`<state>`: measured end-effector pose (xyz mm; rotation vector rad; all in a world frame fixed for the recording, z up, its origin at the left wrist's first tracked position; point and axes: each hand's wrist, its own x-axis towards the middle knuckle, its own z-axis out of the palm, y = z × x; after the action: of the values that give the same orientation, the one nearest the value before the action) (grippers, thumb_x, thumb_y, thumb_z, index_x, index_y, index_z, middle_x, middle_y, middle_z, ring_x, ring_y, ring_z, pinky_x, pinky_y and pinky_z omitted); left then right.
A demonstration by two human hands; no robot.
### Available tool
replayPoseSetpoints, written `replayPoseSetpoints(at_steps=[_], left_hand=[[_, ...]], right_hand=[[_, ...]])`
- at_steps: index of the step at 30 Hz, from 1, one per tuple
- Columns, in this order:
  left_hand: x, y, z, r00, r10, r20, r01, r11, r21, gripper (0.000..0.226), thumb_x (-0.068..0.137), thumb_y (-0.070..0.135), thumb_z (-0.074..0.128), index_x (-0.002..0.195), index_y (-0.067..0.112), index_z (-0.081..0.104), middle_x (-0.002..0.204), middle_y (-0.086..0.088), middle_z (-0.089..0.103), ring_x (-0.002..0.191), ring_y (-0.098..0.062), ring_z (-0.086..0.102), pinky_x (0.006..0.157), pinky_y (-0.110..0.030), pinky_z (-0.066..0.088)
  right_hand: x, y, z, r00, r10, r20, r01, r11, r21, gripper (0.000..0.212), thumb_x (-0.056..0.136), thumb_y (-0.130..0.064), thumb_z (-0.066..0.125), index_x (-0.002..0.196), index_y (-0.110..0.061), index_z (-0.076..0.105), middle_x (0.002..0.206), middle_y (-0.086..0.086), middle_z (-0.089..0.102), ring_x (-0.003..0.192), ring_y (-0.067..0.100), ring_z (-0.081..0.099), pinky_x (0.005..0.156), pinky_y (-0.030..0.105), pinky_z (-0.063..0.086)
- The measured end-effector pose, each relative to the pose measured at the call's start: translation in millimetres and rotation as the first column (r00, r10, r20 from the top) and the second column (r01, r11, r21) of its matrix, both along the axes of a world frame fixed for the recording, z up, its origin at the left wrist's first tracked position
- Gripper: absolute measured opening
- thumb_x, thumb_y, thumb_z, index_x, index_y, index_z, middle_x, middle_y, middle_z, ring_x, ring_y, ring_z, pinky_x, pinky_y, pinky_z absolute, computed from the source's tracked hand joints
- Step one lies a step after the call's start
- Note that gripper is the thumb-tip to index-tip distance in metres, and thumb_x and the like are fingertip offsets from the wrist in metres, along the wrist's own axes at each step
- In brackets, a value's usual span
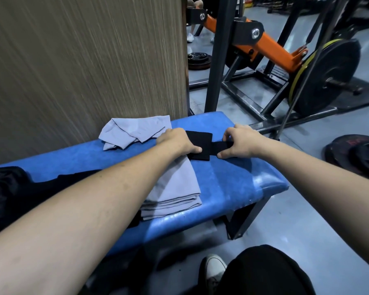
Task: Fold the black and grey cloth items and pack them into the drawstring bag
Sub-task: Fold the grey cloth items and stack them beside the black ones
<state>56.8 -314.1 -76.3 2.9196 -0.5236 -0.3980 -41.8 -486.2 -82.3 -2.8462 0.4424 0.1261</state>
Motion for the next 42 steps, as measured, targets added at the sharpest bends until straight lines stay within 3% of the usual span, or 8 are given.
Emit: replayPoseSetpoints(at_steps=[7,12,15,20,23,28,38,42], left_hand=[[2,-7,-2,0.989,0.039,-0.144,-0.075,0.965,-0.253,0.035,0.082,0.032,0.076,0.076,0.013,0.047,0.079,-0.004,0.055,0.067,-0.021,0.053,0.053,-0.027,0.037],[0,-2,-2,0.975,0.057,-0.214,-0.133,0.923,-0.36,0.027,0.083,0.019,0.067,0.073,0.012,0.043,0.068,-0.005,0.047,0.055,-0.021,0.043,0.049,-0.026,0.032],[0,-1,2,0.967,0.1,-0.236,-0.19,0.897,-0.398,0.019,0.089,0.017,0.055,0.074,0.009,0.047,0.063,-0.007,0.046,0.052,-0.022,0.041,0.049,-0.026,0.03],[4,2,2,0.914,0.075,-0.399,-0.305,0.776,-0.553,0.053,0.096,0.055,0.043,0.09,0.007,0.063,0.062,-0.007,0.051,0.048,-0.021,0.044,0.053,-0.025,0.033],[5,5,-1,0.945,0.036,-0.325,-0.206,0.836,-0.509,0.037,0.082,0.036,0.073,0.068,0.012,0.049,0.058,-0.005,0.046,0.05,-0.02,0.042,0.055,-0.027,0.034],[10,7,6,0.953,0.001,-0.304,-0.198,0.76,-0.62,0.032,0.079,0.012,0.075,0.066,0.014,0.046,0.059,-0.003,0.041,0.053,-0.019,0.035,0.051,-0.025,0.028],[2,90,85,0.947,-0.042,-0.319,-0.2,0.698,-0.688,0.011,0.086,0.011,0.073,0.093,0.014,0.066,0.081,-0.006,0.056,0.057,-0.014,0.049,0.049,-0.02,0.034],[-6,158,102,0.949,0.011,-0.316,-0.228,0.718,-0.657,0.019,0.087,0.019,0.07,0.074,0.017,0.057,0.063,0.001,0.046,0.051,-0.013,0.043,0.05,-0.02,0.036]], right_hand=[[-5,-2,4,0.995,-0.099,-0.01,0.098,0.951,0.294,0.05,0.069,-0.031,0.089,0.102,-0.014,0.055,0.1,0.008,0.066,0.094,0.027,0.063,0.079,0.038,0.05],[2,3,10,0.965,-0.257,0.057,0.142,0.69,0.71,0.035,0.08,-0.015,0.081,0.1,-0.015,0.052,0.083,0.014,0.06,0.05,0.021,0.053,0.046,0.029,0.039],[9,14,19,0.949,-0.295,0.11,0.077,0.558,0.826,0.033,0.085,-0.015,0.076,0.103,-0.014,0.048,0.083,0.014,0.062,0.05,0.022,0.057,0.045,0.03,0.04],[17,38,12,0.974,-0.215,0.076,0.067,0.589,0.806,0.021,0.094,-0.026,0.066,0.104,-0.014,0.052,0.092,0.011,0.069,0.07,0.022,0.064,0.055,0.031,0.049],[18,37,8,0.966,-0.239,0.103,0.051,0.562,0.826,0.008,0.096,-0.009,0.057,0.101,-0.013,0.052,0.097,0.016,0.071,0.069,0.023,0.064,0.057,0.032,0.051],[8,29,9,0.905,-0.345,0.247,0.026,0.626,0.78,0.017,0.092,-0.007,0.062,0.108,-0.011,0.055,0.088,0.009,0.059,0.07,0.018,0.057,0.051,0.024,0.046],[7,93,56,0.862,-0.354,0.363,-0.09,0.599,0.796,0.019,0.088,-0.004,0.067,0.101,-0.01,0.054,0.066,0.001,0.054,0.05,0.011,0.056,0.048,0.027,0.042],[12,149,81,0.901,-0.226,0.369,-0.161,0.616,0.771,0.018,0.086,0.0,0.068,0.097,-0.007,0.056,0.062,0.004,0.056,0.046,0.013,0.056,0.046,0.027,0.04]])
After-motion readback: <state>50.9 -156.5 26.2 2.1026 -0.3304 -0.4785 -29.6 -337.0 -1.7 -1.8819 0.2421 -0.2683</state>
